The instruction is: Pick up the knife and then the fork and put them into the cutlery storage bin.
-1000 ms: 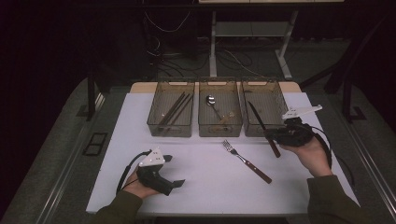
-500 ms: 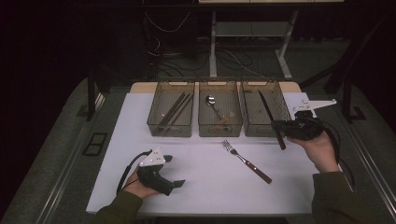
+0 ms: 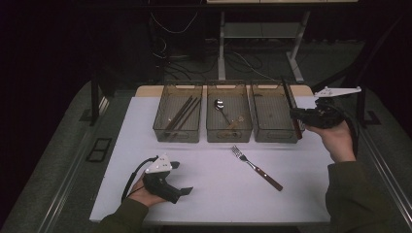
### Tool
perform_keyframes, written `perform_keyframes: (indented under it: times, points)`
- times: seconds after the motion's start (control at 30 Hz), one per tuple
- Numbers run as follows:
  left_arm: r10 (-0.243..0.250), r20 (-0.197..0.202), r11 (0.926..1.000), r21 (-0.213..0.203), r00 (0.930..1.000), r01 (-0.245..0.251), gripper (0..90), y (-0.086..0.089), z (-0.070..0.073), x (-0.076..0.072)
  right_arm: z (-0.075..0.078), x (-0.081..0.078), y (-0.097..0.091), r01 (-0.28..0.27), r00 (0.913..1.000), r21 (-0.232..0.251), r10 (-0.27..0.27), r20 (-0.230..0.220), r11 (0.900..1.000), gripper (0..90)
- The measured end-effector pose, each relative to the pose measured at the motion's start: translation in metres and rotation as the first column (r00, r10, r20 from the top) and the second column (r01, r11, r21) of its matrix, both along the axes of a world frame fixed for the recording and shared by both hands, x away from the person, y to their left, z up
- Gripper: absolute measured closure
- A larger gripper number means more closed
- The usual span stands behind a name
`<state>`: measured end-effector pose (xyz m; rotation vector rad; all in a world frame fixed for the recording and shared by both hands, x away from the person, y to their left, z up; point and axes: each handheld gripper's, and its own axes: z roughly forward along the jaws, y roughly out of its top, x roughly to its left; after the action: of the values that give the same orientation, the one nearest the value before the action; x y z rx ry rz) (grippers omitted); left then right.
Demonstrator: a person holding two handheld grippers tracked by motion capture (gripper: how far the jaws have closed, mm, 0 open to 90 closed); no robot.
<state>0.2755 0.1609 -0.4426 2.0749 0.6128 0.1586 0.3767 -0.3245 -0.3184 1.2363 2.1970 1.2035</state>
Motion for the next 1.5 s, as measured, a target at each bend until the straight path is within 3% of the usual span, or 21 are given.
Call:
perform_keyframes:
  times: [0.33, 0.73, 1.33, 1.5]
  points:
    - [-0.006, 0.004, 1.0000, 0.003, 1.0000, 0.006, 0.0, 0.000, 0.000, 0.000, 0.002, 0.030, -0.002, 0.065, 0.9979, -0.001, -0.065, 0.005, 0.9979, 77.9]
    - [-0.011, 0.005, 0.9999, 0.003, 0.9999, 0.011, 0.0, -0.001, 0.000, 0.000, -0.021, 0.061, -0.006, 0.120, 0.9924, 0.000, -0.119, -0.028, 0.9928, 78.0]
    - [-0.010, 0.007, 0.9999, -0.004, 0.9999, 0.010, 0.0, -0.002, 0.000, -0.002, -0.048, 0.078, 0.010, 0.118, 0.9843, -0.144, -0.135, -0.114, 0.9825, 77.9]
    - [-0.012, 0.006, 0.9999, -0.003, 0.9999, 0.012, 0.0, -0.002, 0.001, -0.002, -0.056, 0.081, 0.014, 0.112, 0.9813, -0.195, -0.139, -0.133, 0.9744, 77.9]
